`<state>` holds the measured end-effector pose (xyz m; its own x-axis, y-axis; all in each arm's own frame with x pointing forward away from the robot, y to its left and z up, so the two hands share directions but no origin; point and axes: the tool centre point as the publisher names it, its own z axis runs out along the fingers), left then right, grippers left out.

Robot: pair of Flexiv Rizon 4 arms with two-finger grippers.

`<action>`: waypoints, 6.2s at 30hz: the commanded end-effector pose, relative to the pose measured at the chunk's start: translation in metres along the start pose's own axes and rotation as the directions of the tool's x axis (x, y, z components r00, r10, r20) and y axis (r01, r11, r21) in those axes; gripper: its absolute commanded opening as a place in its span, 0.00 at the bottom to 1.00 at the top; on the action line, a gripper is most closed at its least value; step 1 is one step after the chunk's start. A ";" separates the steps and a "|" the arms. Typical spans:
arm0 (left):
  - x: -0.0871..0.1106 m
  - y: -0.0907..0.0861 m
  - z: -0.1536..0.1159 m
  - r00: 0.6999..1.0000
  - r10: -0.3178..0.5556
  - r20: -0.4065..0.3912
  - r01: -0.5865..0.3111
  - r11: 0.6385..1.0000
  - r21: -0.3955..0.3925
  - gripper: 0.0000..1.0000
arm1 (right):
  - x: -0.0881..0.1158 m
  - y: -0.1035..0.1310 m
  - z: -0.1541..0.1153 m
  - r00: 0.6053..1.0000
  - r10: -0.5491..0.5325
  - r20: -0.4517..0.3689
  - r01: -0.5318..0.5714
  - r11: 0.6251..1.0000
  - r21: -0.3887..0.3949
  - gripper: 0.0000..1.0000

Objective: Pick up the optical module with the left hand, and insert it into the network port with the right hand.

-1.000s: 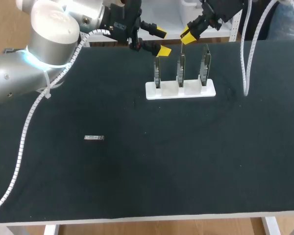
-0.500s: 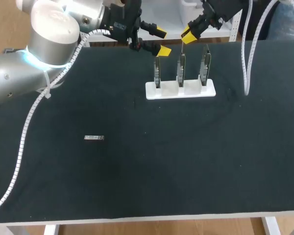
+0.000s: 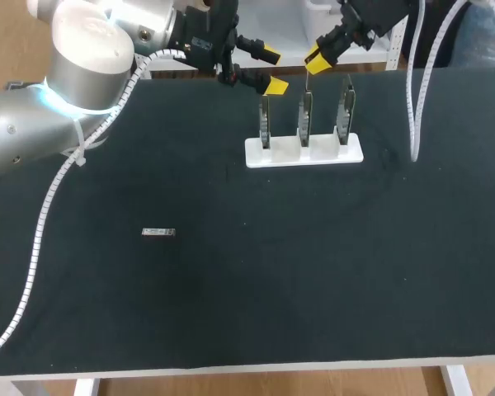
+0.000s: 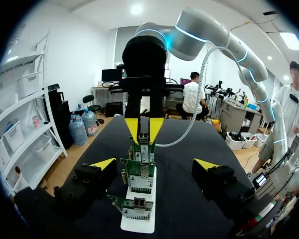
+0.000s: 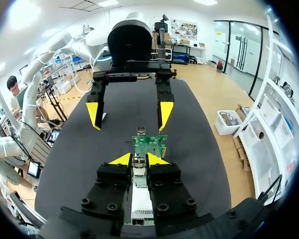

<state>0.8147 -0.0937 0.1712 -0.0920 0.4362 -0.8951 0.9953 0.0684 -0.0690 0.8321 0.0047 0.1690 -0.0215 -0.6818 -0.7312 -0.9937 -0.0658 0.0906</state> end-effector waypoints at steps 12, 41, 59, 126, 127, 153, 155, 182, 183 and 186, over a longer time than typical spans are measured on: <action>-0.001 0.001 0.000 1.000 -0.002 -0.005 0.002 1.000 0.002 1.00 | -0.002 -0.007 -0.002 1.000 -0.004 0.008 0.008 0.793 -0.609 0.00; -0.001 0.001 0.000 1.000 -0.002 -0.005 0.002 1.000 0.002 1.00 | -0.005 -0.005 -0.005 1.000 -0.023 0.003 0.020 0.790 -0.613 0.00; -0.001 0.001 0.000 1.000 -0.002 -0.005 0.002 1.000 0.002 1.00 | -0.002 -0.003 -0.005 1.000 -0.021 0.002 0.018 0.792 -0.611 0.00; -0.001 0.001 0.000 1.000 -0.002 -0.005 0.002 1.000 0.002 1.00 | -0.002 -0.007 0.000 1.000 0.000 -0.012 -0.007 0.827 -0.562 0.00; -0.001 0.001 0.000 1.000 -0.002 -0.005 0.002 1.000 0.002 1.00 | -0.002 -0.007 0.000 1.000 -0.001 -0.012 -0.006 0.827 -0.562 0.00; -0.001 0.001 0.000 1.000 -0.002 -0.005 0.002 1.000 0.002 1.00 | -0.002 -0.014 0.002 1.000 0.001 -0.009 -0.006 0.826 -0.564 0.00; -0.001 0.001 0.000 1.000 -0.002 -0.005 0.002 1.000 0.002 1.00 | -0.002 -0.013 0.003 1.000 0.001 -0.008 -0.006 0.825 -0.566 0.00; -0.001 0.001 0.000 1.000 -0.002 -0.005 0.002 1.000 0.002 1.00 | 0.000 -0.008 0.003 1.000 0.007 -0.014 -0.014 0.819 -0.574 0.66; -0.001 0.001 0.000 1.000 -0.002 -0.005 0.002 1.000 0.002 1.00 | 0.000 -0.008 0.003 1.000 0.007 -0.013 -0.013 0.819 -0.574 0.96; -0.001 0.001 0.000 1.000 -0.002 -0.005 0.002 1.000 0.002 1.00 | 0.001 -0.007 0.003 1.000 0.012 -0.017 -0.020 0.820 -0.572 1.00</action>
<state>0.8147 -0.0937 0.1712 -0.0920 0.4363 -0.8951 0.9953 0.0684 -0.0689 0.8315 0.0066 0.1647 -0.0322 -0.6922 -0.7209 -0.9933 -0.0579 0.0999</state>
